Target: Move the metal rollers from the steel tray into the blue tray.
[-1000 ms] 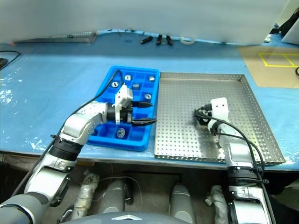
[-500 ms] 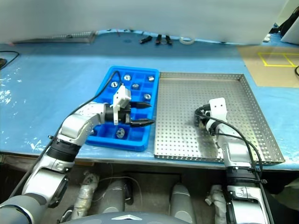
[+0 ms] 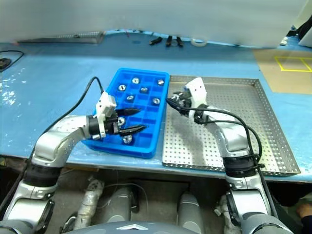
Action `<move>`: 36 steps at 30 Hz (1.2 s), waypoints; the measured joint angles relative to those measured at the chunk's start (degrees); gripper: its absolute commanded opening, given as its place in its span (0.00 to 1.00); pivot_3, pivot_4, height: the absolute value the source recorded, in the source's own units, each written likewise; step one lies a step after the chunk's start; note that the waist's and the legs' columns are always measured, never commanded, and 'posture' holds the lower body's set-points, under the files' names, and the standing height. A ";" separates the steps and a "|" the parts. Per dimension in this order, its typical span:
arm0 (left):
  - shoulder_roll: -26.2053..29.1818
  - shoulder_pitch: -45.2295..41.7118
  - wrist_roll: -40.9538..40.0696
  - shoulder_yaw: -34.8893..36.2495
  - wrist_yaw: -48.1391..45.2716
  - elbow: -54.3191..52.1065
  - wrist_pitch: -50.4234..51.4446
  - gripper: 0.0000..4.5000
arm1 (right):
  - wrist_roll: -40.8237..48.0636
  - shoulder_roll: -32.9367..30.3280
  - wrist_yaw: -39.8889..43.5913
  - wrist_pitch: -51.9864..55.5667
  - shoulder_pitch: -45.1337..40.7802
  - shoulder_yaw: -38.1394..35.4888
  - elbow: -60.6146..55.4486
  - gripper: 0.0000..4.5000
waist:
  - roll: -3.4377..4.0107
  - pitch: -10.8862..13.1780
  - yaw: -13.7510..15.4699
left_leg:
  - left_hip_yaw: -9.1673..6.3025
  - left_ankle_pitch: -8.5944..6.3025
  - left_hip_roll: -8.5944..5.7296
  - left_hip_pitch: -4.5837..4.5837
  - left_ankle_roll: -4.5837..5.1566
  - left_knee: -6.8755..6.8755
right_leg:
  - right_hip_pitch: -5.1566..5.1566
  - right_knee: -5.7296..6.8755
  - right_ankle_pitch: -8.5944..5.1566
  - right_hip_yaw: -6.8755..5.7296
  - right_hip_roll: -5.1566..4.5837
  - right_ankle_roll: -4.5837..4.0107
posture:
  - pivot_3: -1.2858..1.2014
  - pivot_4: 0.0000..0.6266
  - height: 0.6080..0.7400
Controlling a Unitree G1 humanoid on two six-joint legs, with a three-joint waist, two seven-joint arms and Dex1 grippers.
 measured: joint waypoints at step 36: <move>3.00 14.20 -6.17 7.38 13.01 -14.05 3.34 0.90 | -7.32 5.79 7.98 -9.57 -10.07 4.98 20.05 0.88 | -0.01 0.00 6.00 | -0.38 0.15 -0.10 -0.34 -0.26 -0.19 | -0.27 0.03 -0.01 -0.19 0.00 0.05 | 0.61 0.24 1.00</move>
